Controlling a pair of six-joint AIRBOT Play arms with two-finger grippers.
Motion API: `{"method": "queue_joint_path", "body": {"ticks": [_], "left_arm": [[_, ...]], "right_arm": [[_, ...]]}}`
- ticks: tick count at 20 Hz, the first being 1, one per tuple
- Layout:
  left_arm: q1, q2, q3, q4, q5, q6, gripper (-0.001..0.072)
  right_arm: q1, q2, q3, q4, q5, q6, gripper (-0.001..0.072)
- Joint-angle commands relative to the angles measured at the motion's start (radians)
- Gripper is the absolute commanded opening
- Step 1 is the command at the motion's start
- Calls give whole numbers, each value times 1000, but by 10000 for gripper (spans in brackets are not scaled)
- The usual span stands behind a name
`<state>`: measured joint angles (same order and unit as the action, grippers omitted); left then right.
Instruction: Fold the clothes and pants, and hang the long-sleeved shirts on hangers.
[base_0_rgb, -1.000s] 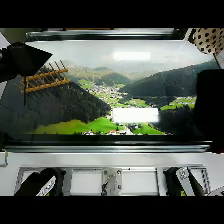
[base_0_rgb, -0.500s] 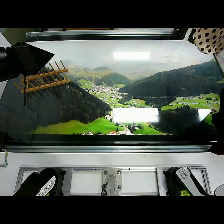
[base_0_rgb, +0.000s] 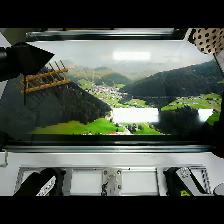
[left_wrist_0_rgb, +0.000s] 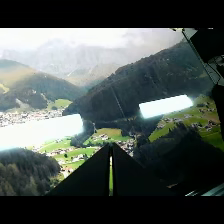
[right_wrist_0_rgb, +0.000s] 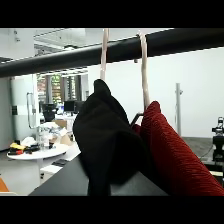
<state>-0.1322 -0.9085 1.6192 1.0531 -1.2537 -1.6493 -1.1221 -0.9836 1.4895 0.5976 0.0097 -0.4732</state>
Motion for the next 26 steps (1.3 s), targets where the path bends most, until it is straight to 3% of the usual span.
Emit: {"method": "queue_joint_path", "body": {"ticks": [1,17,18,20,21,26], "left_arm": [[0,-1,0,-1,0,0,18],[0,-1,0,1,0,1,18],[0,-1,0,1,0,1,18],[0,-1,0,2,0,1,18],[0,-1,0,1,0,1,18],[0,-1,0,2,1,1,18]], "right_arm": [[-2,-2,-2,-2,-22,2,10],[6,-3,-49,17,-63,62,31],[6,-3,-49,17,-63,70,67],[6,-3,-49,17,-63,70,402],[6,-2,-49,17,-62,70,459],[6,63,-49,16,47,69,454]]}}
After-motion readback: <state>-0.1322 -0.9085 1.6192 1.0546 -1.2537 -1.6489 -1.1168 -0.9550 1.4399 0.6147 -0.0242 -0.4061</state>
